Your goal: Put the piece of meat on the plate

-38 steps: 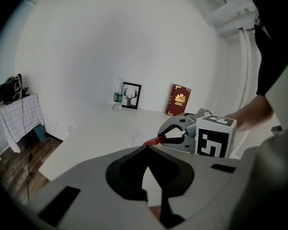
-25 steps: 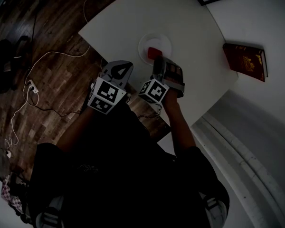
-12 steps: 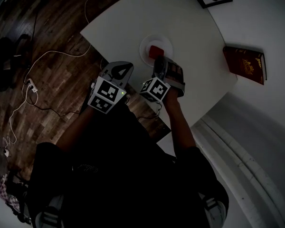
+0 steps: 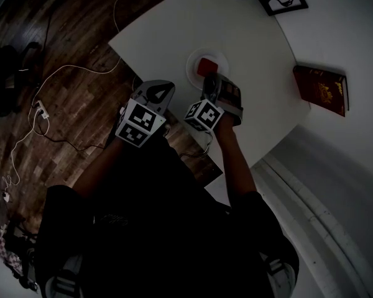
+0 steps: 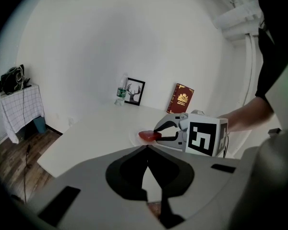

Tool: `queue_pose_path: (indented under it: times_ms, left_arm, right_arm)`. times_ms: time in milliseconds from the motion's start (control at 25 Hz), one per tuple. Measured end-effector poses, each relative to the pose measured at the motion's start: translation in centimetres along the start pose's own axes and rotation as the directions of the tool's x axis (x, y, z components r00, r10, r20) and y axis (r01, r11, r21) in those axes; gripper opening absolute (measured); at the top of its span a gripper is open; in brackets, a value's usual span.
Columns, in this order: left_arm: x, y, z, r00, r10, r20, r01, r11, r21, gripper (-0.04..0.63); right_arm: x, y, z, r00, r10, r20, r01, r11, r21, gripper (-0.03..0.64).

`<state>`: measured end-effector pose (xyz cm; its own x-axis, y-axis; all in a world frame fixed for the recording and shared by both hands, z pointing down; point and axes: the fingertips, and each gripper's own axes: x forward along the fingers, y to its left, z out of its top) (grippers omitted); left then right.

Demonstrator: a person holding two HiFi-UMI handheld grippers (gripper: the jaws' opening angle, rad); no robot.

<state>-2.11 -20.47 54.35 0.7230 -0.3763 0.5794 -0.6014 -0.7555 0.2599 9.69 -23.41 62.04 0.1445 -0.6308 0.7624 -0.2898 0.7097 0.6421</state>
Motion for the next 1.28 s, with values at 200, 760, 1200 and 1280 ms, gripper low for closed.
queue_pose_path:
  times_ms: [200,760,1200,1280]
  left_arm:
    - [0.0,0.1,-0.4,1.000,-0.004,-0.006,0.004,1.000,-0.021,0.003]
    - [0.0,0.6,-0.9,1.000,-0.003,-0.017,0.002,0.999,-0.040,0.003]
    - [-0.4,-0.9,-0.2,1.000,-0.006,-0.005,0.006,1.000,-0.025,0.002]
    - [-0.4,-1.7,0.1,1.000,-0.015,0.002,0.015,1.000,-0.021,0.002]
  right_arm:
    - [0.1,0.3,0.0,1.000,0.025,0.007,-0.025,1.000,0.010,0.129]
    - [1.4,0.8,0.2,0.982,0.168,0.081,-0.180,0.968,0.173,0.146]
    - [-1.9,-0.5,0.0,0.973,0.135,0.185,-0.197,0.906,0.375,0.140]
    - [-2.9,-0.9,-0.1,0.969,0.119,0.218,-0.207,0.873,0.442,0.108]
